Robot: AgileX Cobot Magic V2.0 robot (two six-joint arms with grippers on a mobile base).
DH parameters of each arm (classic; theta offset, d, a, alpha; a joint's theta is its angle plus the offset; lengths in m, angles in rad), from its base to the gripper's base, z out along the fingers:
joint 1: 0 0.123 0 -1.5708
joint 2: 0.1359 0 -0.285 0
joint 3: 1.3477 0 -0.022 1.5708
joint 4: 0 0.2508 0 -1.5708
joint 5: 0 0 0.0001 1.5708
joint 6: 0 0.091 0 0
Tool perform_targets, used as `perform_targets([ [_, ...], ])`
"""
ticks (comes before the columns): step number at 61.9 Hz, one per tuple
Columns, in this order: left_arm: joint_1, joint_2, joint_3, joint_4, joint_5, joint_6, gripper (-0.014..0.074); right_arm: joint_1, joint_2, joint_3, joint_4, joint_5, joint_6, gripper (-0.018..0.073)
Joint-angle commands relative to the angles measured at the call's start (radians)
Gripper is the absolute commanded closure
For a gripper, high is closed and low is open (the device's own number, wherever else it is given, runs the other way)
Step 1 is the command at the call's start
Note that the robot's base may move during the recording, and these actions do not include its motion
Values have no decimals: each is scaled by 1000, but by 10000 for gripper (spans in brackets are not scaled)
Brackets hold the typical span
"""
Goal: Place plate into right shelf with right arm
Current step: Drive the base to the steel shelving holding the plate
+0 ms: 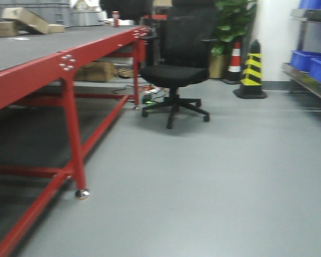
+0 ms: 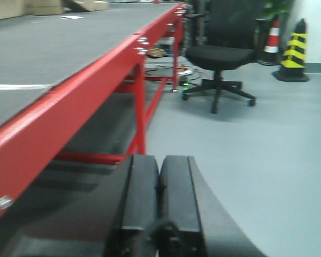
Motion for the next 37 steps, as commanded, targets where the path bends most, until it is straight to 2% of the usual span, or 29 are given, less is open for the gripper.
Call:
perform_targets([
  [1, -5, -12, 8, -4, -78, -2, 643, 0, 8, -29, -11, -97, -5, 495],
  [37, -5, -12, 8, -4, -78, -2, 643, 0, 8, -29, -11, -96, -5, 495],
])
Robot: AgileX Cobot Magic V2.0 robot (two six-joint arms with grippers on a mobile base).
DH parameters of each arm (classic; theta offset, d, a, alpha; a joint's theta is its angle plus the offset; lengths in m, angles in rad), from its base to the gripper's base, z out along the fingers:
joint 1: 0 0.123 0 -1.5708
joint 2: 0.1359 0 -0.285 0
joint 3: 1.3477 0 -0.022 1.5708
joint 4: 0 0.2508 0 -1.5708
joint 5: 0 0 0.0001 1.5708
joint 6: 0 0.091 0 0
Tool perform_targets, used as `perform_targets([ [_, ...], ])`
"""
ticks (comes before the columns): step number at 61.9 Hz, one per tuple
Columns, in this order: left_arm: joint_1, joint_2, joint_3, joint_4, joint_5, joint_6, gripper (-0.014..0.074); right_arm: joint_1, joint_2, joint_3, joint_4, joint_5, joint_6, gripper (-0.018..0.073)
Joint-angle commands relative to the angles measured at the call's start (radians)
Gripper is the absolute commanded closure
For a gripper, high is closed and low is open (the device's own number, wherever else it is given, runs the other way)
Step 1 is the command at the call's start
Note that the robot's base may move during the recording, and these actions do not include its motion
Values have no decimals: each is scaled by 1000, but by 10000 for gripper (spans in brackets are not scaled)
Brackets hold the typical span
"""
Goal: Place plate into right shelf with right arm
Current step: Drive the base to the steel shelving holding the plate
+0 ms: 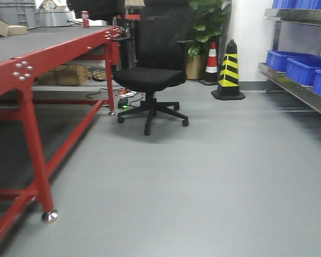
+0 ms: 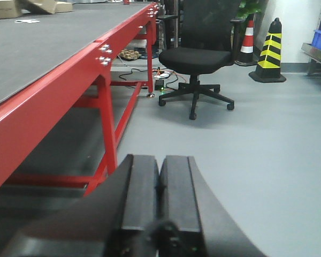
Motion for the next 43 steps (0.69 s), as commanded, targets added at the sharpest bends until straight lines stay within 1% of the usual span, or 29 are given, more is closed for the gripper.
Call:
perform_targets([
  [1, -5, -12, 8, -4, -78, -2, 643, 0, 12, -29, -11, -95, -5, 495],
  [43, -5, -12, 8, -4, -78, -2, 643, 0, 12, -29, -11, -95, -5, 495],
])
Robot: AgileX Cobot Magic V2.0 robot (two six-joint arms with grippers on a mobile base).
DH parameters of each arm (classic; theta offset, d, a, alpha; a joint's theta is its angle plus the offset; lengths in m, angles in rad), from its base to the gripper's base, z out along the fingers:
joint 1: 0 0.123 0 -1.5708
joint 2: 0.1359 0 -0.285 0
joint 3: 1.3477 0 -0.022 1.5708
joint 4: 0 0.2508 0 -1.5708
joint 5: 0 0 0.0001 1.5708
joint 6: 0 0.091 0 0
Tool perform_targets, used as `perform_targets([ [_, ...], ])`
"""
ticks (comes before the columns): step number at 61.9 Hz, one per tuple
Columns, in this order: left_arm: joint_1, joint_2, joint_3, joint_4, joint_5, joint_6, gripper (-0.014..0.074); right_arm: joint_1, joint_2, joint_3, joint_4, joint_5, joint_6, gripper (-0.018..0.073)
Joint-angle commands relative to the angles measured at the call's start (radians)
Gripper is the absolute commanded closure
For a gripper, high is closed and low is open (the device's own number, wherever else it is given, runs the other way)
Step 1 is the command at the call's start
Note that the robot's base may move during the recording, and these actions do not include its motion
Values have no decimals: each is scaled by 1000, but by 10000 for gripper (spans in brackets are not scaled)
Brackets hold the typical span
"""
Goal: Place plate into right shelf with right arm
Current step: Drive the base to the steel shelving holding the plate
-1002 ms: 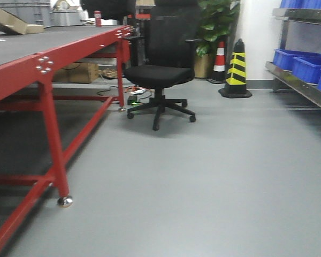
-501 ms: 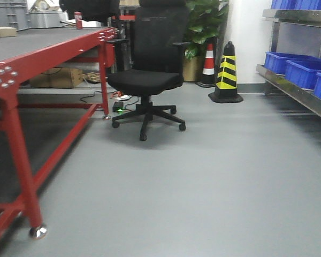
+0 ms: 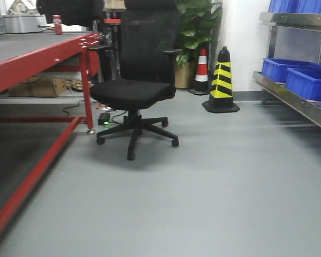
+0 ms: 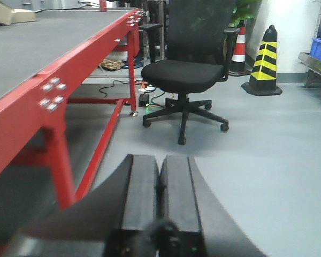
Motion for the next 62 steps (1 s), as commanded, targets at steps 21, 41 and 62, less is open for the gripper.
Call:
perform_targets([
  [21, -5, -12, 8, -4, -78, -2, 643, 0, 13, -29, -11, -94, -5, 495],
  [41, -7, -12, 8, -4, -78, -2, 643, 0, 15, -29, -11, -93, -5, 495],
  [62, -7, -12, 8, -4, -78, -2, 643, 0, 15, -29, -11, -93, -5, 495],
])
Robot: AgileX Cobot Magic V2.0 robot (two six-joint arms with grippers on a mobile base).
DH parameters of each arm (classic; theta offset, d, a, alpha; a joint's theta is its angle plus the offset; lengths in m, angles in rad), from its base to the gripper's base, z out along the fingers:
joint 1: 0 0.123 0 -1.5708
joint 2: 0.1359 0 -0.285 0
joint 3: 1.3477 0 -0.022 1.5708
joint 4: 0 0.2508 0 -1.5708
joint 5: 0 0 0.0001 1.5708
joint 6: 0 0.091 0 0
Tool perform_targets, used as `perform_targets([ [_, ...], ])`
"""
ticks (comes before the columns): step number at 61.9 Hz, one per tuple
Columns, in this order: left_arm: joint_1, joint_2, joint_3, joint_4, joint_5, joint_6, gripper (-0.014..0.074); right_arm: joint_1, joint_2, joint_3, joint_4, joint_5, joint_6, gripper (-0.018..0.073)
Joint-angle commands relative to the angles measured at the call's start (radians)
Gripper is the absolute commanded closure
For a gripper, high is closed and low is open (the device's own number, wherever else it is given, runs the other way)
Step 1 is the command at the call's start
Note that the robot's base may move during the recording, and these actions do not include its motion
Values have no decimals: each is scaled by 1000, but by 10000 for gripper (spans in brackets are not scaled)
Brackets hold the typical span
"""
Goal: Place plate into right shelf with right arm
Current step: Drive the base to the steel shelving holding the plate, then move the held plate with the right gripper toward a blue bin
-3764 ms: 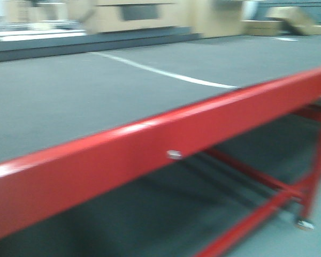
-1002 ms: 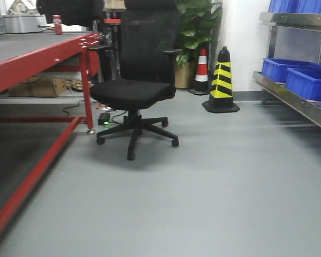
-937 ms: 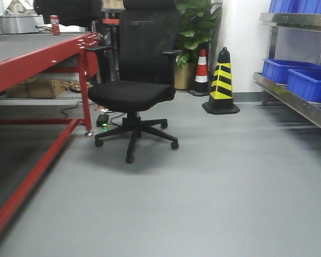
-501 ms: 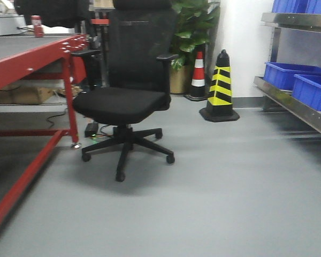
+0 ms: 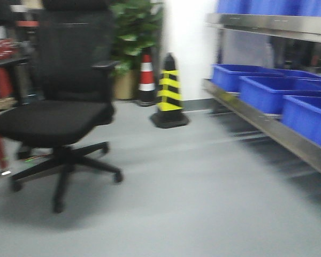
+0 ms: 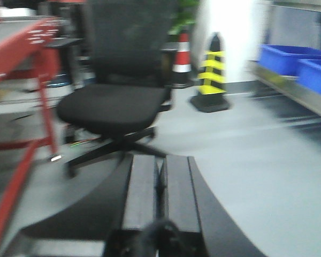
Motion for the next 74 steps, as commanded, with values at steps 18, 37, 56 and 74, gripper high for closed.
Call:
perform_targets([
  [18, -7, -12, 8, -4, -78, -2, 643, 0, 15, -29, -11, -93, -5, 495],
  [37, -7, -12, 8, -4, -78, -2, 643, 0, 15, -29, -11, -93, -5, 495],
  [56, -7, -12, 8, -4, -78, -2, 643, 0, 15, -29, -11, -94, -5, 495],
  [74, -7, -12, 8, -4, -78, -2, 643, 0, 15, -29, -11, -94, -5, 495],
])
